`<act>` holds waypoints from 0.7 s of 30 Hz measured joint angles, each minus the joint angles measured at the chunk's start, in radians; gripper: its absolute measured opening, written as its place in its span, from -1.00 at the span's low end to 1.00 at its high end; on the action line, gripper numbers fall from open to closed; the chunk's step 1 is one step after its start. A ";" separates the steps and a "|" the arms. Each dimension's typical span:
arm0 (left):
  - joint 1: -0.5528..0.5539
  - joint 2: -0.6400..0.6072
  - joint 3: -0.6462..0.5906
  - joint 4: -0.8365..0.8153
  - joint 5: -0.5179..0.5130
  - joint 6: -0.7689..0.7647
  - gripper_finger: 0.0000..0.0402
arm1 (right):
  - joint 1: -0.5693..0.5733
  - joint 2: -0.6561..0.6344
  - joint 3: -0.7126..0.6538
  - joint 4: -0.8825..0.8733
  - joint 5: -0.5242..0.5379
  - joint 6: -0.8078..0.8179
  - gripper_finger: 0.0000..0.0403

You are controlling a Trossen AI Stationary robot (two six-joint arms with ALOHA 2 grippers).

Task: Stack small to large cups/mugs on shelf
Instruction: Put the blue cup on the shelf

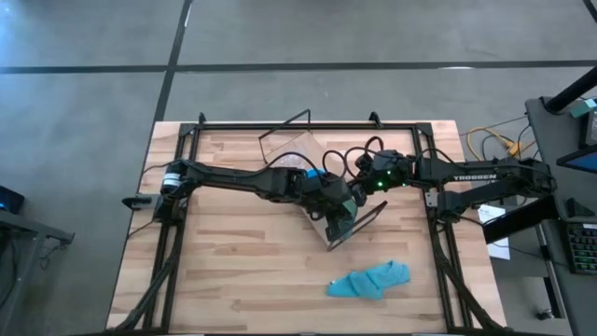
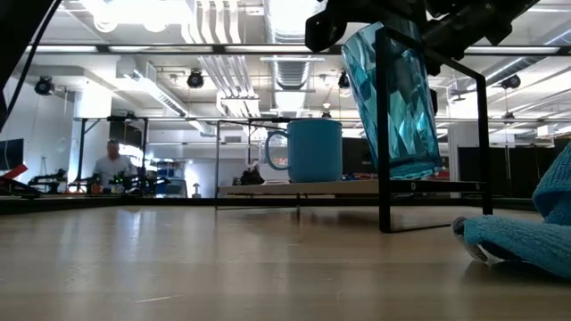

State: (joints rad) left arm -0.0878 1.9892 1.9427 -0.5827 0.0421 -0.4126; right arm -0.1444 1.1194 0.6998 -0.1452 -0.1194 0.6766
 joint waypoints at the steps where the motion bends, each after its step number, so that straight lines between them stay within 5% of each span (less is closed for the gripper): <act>1: 0.002 0.000 0.000 0.000 0.000 0.000 -0.80 | 0.000 0.000 0.000 0.007 0.004 -0.001 -0.81; 15: 0.010 -0.005 -0.023 -0.014 -0.048 0.007 -0.80 | 0.000 -0.083 0.000 0.008 0.035 -0.014 -0.81; 21: 0.012 -0.004 -0.029 -0.011 -0.051 0.031 -0.95 | 0.000 -0.111 0.000 0.000 0.051 -0.024 -0.81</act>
State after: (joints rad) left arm -0.0761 1.9850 1.9139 -0.5936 -0.0092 -0.3811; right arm -0.1444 1.0088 0.6998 -0.1451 -0.0681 0.6521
